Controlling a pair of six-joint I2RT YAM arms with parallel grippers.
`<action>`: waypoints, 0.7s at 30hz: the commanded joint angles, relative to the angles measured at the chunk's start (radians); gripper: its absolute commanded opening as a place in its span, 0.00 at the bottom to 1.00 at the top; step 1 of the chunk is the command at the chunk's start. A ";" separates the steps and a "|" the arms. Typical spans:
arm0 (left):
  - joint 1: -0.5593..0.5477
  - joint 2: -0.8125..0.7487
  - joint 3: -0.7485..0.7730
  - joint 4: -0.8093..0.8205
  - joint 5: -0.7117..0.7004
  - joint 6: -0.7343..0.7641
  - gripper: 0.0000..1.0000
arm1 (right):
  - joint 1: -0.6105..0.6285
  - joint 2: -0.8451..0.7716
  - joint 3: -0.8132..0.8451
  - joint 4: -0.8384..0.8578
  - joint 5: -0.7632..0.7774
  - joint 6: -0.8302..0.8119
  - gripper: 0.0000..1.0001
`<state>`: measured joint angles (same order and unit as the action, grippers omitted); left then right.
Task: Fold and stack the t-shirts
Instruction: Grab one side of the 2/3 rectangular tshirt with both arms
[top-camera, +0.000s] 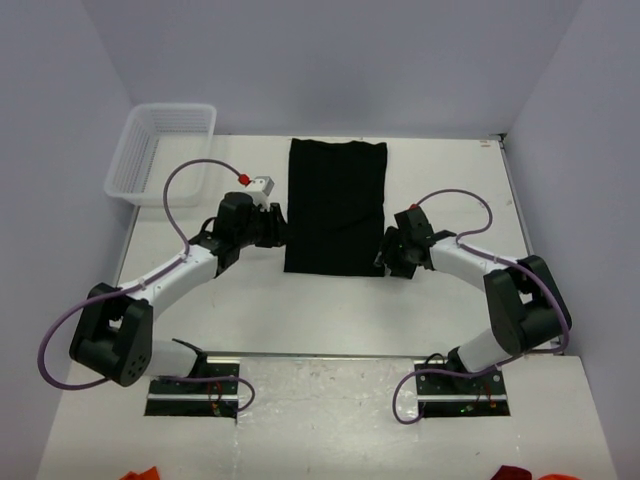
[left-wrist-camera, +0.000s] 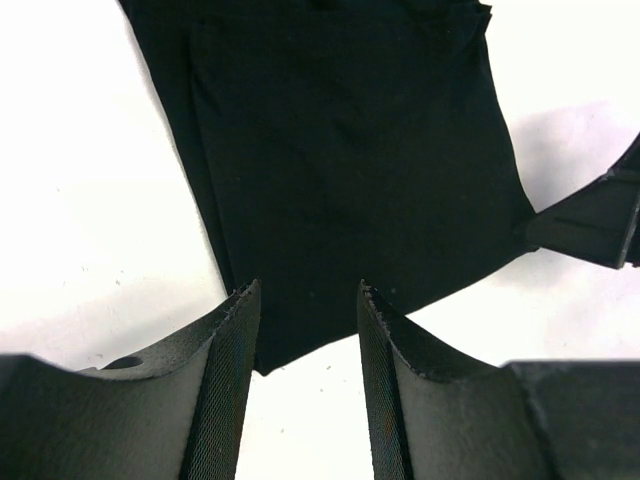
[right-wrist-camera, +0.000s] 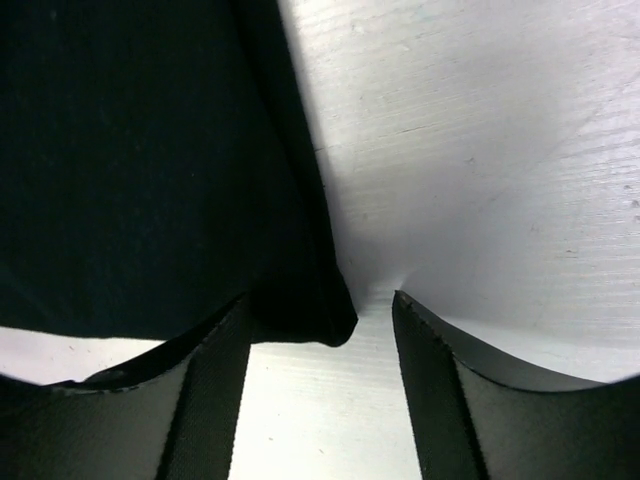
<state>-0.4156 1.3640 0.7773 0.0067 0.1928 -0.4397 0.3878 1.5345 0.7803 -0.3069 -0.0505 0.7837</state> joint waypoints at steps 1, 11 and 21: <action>-0.003 -0.054 -0.019 0.018 -0.004 -0.019 0.45 | 0.005 0.035 -0.007 -0.028 0.097 0.069 0.58; -0.005 -0.118 -0.050 -0.051 -0.039 -0.050 0.46 | 0.026 0.015 -0.058 0.028 0.035 0.109 0.49; -0.005 -0.134 -0.059 -0.082 -0.055 -0.042 0.46 | 0.075 0.016 -0.064 0.029 0.037 0.153 0.45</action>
<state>-0.4156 1.2530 0.7250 -0.0658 0.1555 -0.4793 0.4469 1.5383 0.7498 -0.2302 -0.0280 0.9051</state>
